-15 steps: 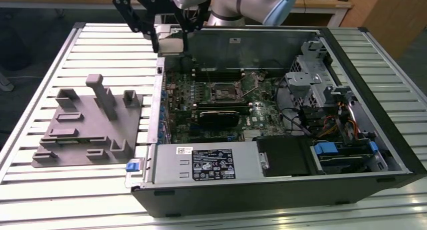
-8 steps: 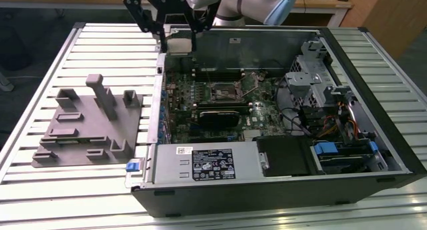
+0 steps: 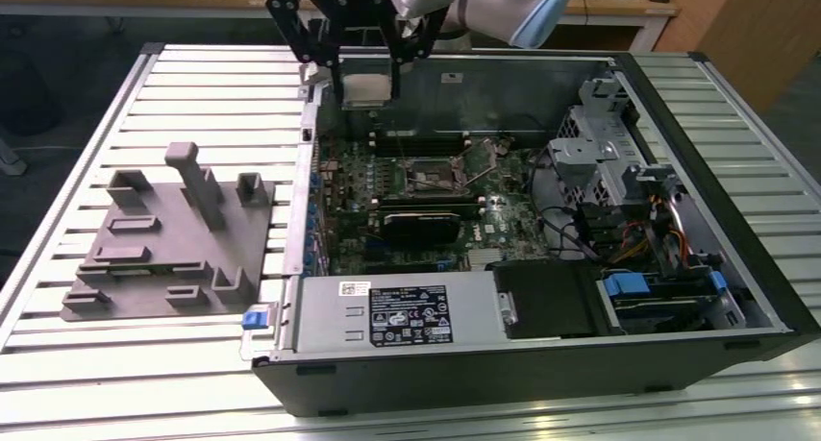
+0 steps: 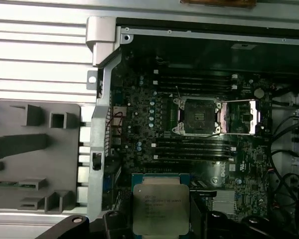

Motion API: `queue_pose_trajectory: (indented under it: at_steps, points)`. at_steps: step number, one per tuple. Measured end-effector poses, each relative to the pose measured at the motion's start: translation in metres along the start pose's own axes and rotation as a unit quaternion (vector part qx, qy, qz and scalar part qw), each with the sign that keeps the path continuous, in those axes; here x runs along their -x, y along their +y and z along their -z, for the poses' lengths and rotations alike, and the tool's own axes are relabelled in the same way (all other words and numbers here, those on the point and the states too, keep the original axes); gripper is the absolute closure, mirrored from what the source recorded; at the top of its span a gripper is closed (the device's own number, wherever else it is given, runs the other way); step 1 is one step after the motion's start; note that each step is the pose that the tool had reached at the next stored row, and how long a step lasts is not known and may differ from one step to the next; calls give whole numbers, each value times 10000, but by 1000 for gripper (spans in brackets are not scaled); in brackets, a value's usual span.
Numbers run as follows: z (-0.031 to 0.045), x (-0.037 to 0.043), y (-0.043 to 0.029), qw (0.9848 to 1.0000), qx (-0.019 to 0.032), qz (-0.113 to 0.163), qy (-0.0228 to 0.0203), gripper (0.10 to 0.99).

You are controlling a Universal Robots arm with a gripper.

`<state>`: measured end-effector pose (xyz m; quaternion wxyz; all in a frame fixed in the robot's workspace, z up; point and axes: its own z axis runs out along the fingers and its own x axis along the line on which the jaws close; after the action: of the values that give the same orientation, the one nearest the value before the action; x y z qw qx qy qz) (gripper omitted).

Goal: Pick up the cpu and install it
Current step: 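Pick up the cpu and move it towards the insertion slot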

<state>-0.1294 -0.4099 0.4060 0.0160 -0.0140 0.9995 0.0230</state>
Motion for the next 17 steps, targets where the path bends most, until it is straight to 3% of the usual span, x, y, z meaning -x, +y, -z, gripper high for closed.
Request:
queue_pose_trajectory:
  at_steps: [10,17]
  points:
    - [-56,208,-8,10000,0,0,6,541]
    - [-163,295,-13,10000,1,-1,21,541]
